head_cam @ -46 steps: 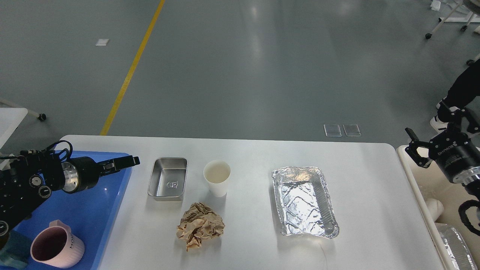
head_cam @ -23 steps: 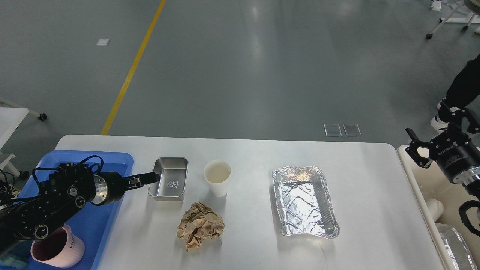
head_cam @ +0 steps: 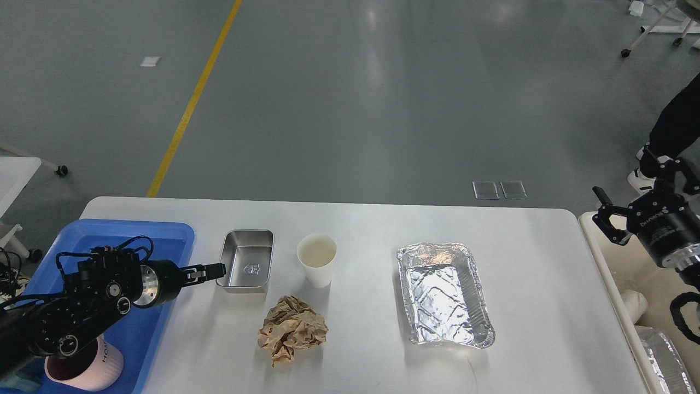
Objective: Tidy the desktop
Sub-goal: 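Grasp the edge of the small steel tray with the left gripper, then lift the steel tray and set it into the blue tub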
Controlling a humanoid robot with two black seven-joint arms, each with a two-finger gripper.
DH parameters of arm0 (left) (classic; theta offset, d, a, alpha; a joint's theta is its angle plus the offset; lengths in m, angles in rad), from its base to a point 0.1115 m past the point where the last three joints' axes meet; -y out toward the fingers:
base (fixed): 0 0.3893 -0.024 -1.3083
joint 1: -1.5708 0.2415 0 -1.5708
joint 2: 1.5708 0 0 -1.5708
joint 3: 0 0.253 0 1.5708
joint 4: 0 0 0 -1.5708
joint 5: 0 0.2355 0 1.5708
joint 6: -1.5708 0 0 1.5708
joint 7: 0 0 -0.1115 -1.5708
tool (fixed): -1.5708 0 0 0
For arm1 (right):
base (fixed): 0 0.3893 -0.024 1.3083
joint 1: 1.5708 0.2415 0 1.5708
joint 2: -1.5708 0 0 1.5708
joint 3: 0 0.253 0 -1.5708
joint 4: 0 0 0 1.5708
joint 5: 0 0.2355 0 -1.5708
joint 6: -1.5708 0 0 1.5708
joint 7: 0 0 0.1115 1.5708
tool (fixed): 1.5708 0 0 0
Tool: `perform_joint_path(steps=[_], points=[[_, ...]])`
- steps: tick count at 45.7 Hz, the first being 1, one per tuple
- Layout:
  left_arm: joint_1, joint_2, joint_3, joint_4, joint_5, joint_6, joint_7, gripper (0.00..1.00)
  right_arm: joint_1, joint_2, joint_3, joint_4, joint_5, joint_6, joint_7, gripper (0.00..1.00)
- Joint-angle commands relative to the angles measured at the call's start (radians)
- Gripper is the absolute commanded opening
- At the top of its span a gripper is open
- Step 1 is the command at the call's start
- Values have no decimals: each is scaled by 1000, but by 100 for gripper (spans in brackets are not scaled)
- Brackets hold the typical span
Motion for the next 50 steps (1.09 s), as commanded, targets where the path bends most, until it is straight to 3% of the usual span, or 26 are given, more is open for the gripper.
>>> perform_joint_path(steps=[1,5,10,26,41,50], points=[[-5,-24,5,19,0,7,0,67,0,0,3,-1,0,0,1,100],[-5,-31,12,25,0,10,0,66,0,0,5,-3,0,0,1,100],[-15,-41,43,25,17,40,-2,57,0,0,8,-5,0,0,-1,100],[-32,-42,83,39,20,50,-3,0,0,0,11,-5,0,0,1,100],[-106,-22,74,14,2,19,-6,0,0,0,11,-5,0,-2,1,100],[-141,80,60,-104,2,-21,-3,0,2,0,11,-3,0,-2,-1,100]])
